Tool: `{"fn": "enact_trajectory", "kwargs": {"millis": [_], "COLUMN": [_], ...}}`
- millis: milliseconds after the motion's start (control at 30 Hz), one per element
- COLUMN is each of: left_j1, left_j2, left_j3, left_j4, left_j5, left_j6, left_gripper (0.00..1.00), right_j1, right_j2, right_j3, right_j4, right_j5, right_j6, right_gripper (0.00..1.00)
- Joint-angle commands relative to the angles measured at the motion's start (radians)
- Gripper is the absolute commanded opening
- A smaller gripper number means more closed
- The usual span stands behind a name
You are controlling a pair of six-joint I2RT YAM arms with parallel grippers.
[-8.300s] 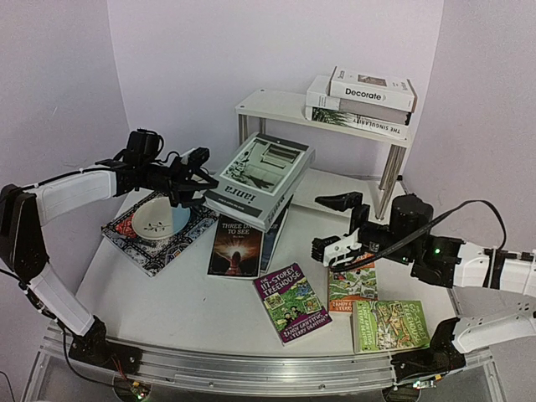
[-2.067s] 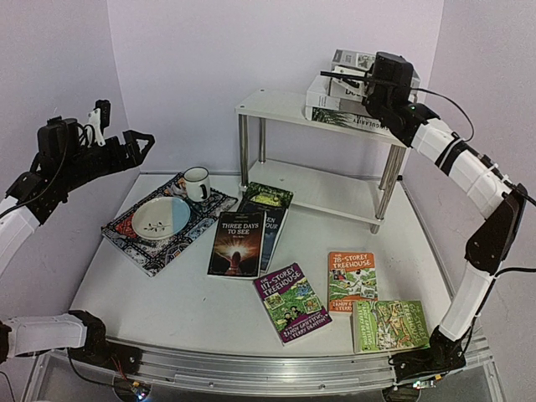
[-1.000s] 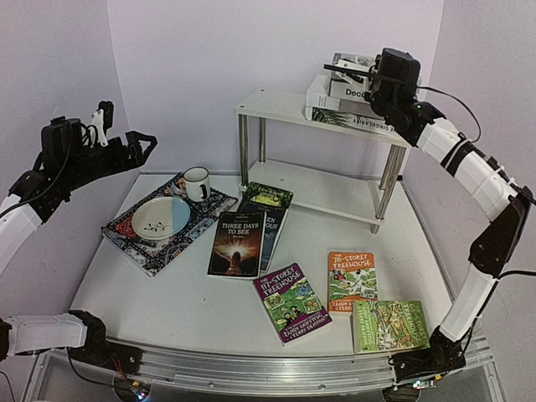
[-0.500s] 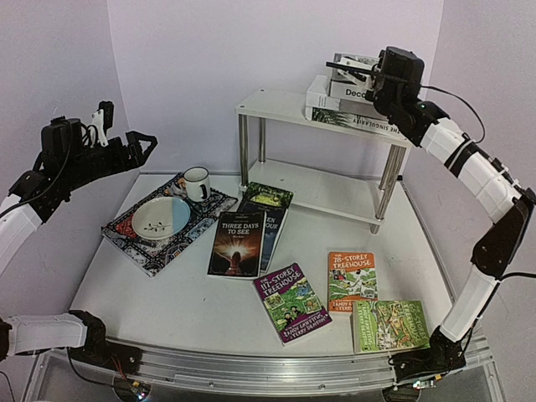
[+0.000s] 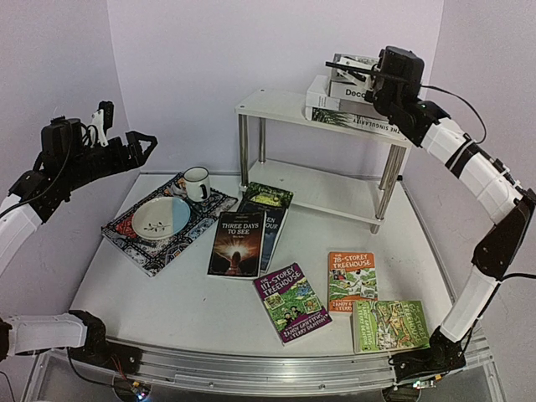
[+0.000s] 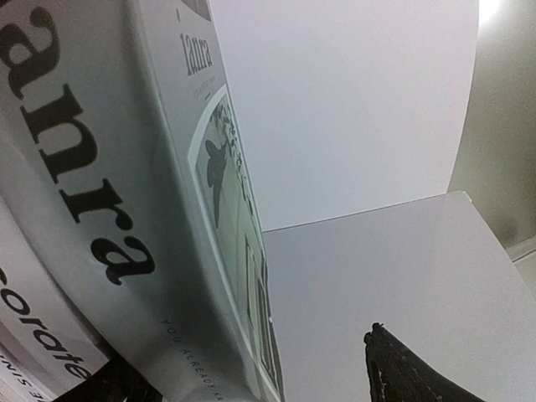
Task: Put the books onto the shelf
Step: Adjust the book at the book pile on the shelf.
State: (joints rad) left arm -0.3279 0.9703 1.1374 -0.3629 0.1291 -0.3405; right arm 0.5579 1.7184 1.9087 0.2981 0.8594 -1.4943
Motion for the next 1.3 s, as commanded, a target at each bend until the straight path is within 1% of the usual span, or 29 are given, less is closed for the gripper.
{"fn": "enact_trajectory", "kwargs": {"millis": [0, 267, 500, 633, 900, 1267], "left_j1": [0.003, 0.004, 0.003, 0.004, 0.004, 0.004], "left_j2": [0.002, -0.002, -0.005, -0.003, -0.004, 0.002], "left_j3": [-0.002, -0.004, -0.008, -0.007, -0.005, 0.002], "left_j4": [0.029, 0.029, 0.029, 0.029, 0.028, 0.03], "left_j5": [0.006, 0.007, 0.006, 0.006, 0.006, 0.006], "left_j6": [0.0, 0.0, 0.001, 0.0, -0.002, -0.001], "left_gripper": [1.0, 1.0, 1.0, 1.0, 1.0, 1.0], "right_j1": [0.021, 0.025, 0.025, 0.025, 0.025, 0.025], "right_j2": [-0.005, 0.002, -0.011, -0.021, -0.023, -0.021], "right_j3": [-0.022, -0.019, -0.044, -0.069, -0.076, -0.08], "right_j4": [-0.05, -0.055, -0.066, -0.072, -0.086, -0.165], "right_j5": [0.029, 0.039, 0.04, 0.041, 0.038, 0.032], "right_j6": [0.031, 0.035, 0.046, 0.052, 0.071, 0.135], "right_gripper": [0.82, 0.84, 0.9, 0.98, 0.98, 0.98]}}
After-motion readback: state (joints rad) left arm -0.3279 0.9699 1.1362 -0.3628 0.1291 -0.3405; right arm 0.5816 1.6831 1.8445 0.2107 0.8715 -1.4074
